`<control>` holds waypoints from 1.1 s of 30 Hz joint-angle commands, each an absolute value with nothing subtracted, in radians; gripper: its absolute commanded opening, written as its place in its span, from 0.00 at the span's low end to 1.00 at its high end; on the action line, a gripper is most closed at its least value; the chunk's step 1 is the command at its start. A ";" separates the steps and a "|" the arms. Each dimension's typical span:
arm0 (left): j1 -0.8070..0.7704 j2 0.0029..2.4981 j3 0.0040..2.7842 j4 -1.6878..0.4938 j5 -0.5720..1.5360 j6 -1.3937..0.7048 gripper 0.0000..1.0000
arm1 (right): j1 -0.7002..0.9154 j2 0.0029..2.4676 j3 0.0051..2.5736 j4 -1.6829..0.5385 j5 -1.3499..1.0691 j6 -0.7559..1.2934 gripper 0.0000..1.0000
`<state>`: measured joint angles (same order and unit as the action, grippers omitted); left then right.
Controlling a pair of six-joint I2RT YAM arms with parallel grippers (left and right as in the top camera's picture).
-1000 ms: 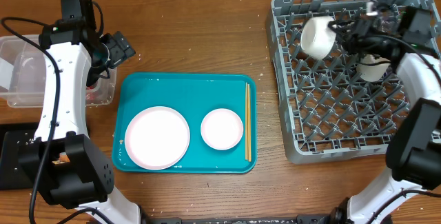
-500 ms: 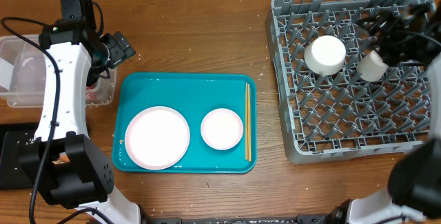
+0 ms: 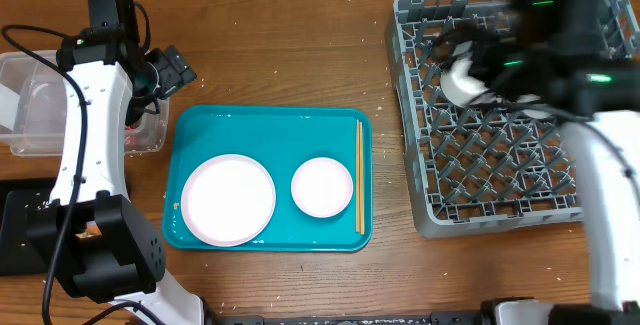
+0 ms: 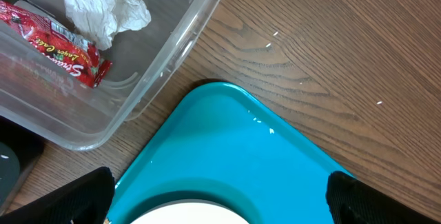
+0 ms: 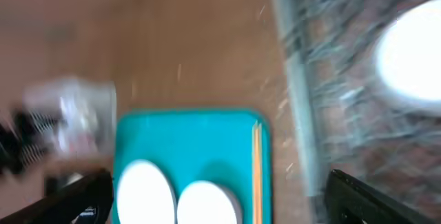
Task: Sort waste into correct bins and load items into the dishwasher
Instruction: 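Move the right gripper to the second white bowl and grasp it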
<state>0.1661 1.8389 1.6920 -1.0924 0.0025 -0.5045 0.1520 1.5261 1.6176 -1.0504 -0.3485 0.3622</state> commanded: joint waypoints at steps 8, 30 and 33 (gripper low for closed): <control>0.170 1.841 1.710 -1.092 -0.010 -0.501 1.00 | 0.663 1.825 1.588 -1.092 -0.108 0.653 0.79; 0.170 1.841 1.710 -1.092 -0.010 -0.501 1.00 | 0.870 2.109 1.588 -1.026 -0.053 0.708 0.70; 0.170 1.841 1.710 -1.092 -0.010 -0.501 1.00 | 0.883 2.109 1.588 -1.027 -0.007 0.708 0.62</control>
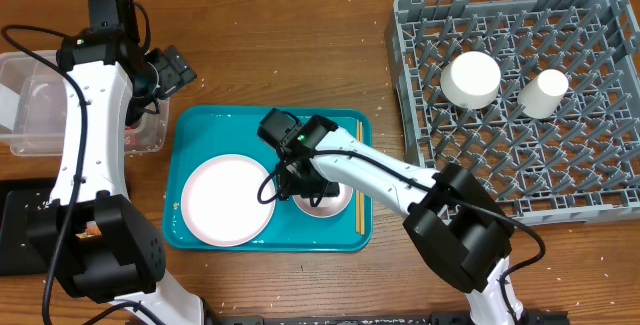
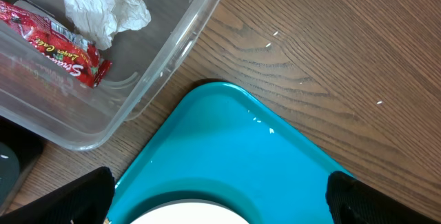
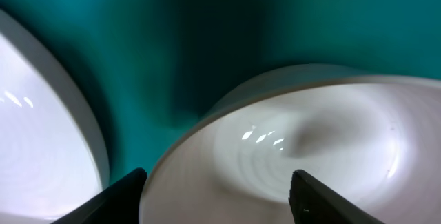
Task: Sort waste into correct bins and load items into the dishwasher
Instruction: 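Move the right gripper to the second white bowl and grasp it, then carry the second bowl into the dish rack and set it down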
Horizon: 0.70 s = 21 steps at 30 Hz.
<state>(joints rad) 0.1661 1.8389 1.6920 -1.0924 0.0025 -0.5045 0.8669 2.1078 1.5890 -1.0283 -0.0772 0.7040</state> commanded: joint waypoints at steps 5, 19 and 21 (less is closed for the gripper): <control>0.170 1.841 1.710 -1.092 -0.010 -0.501 1.00 | 0.893 2.109 1.592 -1.035 -0.015 0.707 0.19; 0.170 1.841 1.710 -1.092 -0.010 -0.501 1.00 | 0.759 1.925 1.894 -1.317 0.061 0.621 0.04; 0.170 1.841 1.710 -1.092 -0.010 -0.501 1.00 | 0.690 1.871 1.900 -1.335 0.097 0.622 0.04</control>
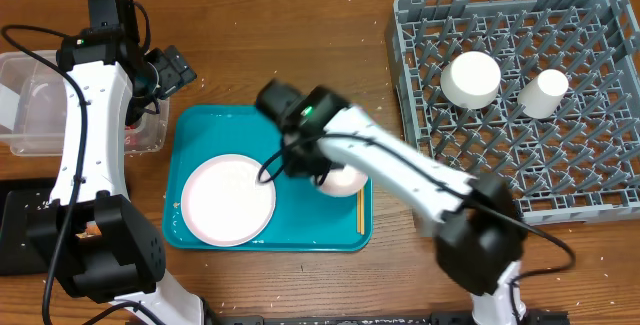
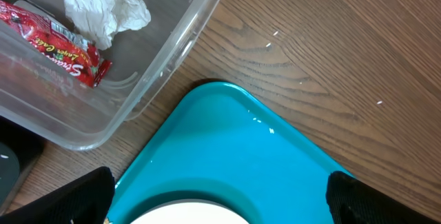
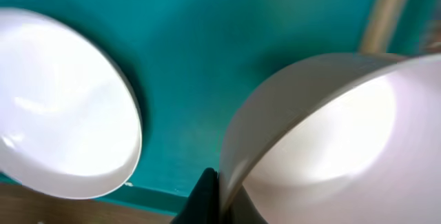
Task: Sort waste into correct bins and load items into the dishwasher
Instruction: 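Carry the second bowl into the dish rack and set it down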
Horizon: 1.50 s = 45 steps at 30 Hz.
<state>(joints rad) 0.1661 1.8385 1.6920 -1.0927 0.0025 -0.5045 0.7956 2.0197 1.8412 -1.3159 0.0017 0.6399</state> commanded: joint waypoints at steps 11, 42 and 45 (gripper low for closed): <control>0.170 1.841 1.710 -1.092 -0.010 -0.501 1.00 | 0.145 1.760 1.837 -1.358 -0.316 0.279 0.04; 0.170 1.841 1.710 -1.092 -0.010 -0.501 1.00 | -0.368 1.762 1.305 -1.097 -1.059 -0.088 0.11; 0.170 1.841 1.710 -1.092 -0.010 -0.501 1.00 | -0.394 1.760 1.311 -1.092 -0.954 -0.031 0.16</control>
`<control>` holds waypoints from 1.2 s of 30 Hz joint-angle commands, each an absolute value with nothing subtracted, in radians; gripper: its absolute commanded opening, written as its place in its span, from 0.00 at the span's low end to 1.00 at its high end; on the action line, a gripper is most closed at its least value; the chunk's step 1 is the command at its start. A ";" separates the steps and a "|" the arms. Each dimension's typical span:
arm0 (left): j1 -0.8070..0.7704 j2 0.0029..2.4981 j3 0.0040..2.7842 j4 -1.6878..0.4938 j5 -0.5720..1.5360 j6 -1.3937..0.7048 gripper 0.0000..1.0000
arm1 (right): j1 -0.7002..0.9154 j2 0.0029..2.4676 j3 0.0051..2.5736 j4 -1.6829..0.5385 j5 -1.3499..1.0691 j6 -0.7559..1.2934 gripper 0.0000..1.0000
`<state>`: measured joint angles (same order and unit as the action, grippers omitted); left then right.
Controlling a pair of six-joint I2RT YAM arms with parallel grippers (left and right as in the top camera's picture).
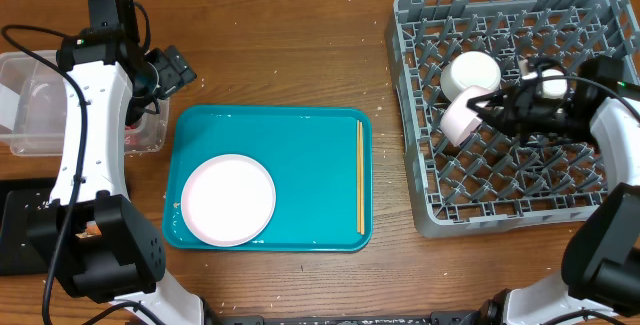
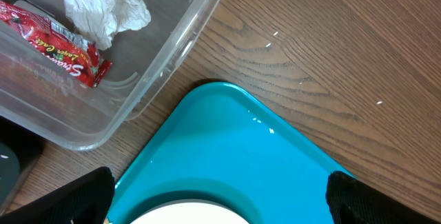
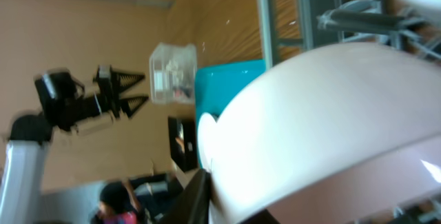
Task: Sort waste into correct bins and load items into the dishwasher
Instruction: 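Carry the second bowl into the dish rack and set it down, then move the right gripper to the chopsticks on the teal tray and grasp them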
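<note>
My right gripper is shut on a small white bowl, held tilted on edge over the left part of the grey dish rack. The bowl fills the right wrist view. Two white cups stand upside down in the rack. A white plate and a pair of chopsticks lie on the teal tray. My left gripper hangs open above the tray's far left corner, next to the clear bin.
The clear plastic bin at the far left holds a crumpled white tissue and a red wrapper. A black object lies at the front left.
My right gripper has moved from above the tray to over the rack's left part, with the small bowl still in it. The tray now holds only the plate and chopsticks. The left arm is unchanged.
My right arm was first over the rack, blurred, with the small bowl on the tray. Then its gripper was down at the bowl on the tray. Then it held the bowl lifted above the tray, and now holds it over the rack. The left arm stayed put.
</note>
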<state>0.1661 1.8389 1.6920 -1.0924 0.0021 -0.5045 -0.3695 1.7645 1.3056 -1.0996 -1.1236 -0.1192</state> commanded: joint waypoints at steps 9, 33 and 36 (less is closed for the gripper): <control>0.170 1.841 1.710 -1.092 -0.010 -0.501 1.00 | -0.421 1.688 1.505 -1.238 -0.611 0.136 0.22; 0.170 1.841 1.710 -1.092 -0.010 -0.501 1.00 | 0.046 1.524 1.846 -1.459 -0.313 0.290 0.75; 0.170 1.841 1.710 -1.092 -0.010 -0.501 1.00 | 0.189 1.551 1.799 -1.389 -0.239 0.342 0.75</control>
<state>0.1661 1.8389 1.6920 -1.0924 0.0025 -0.5045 0.0967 1.5242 1.8374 -1.4136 -0.2977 0.3019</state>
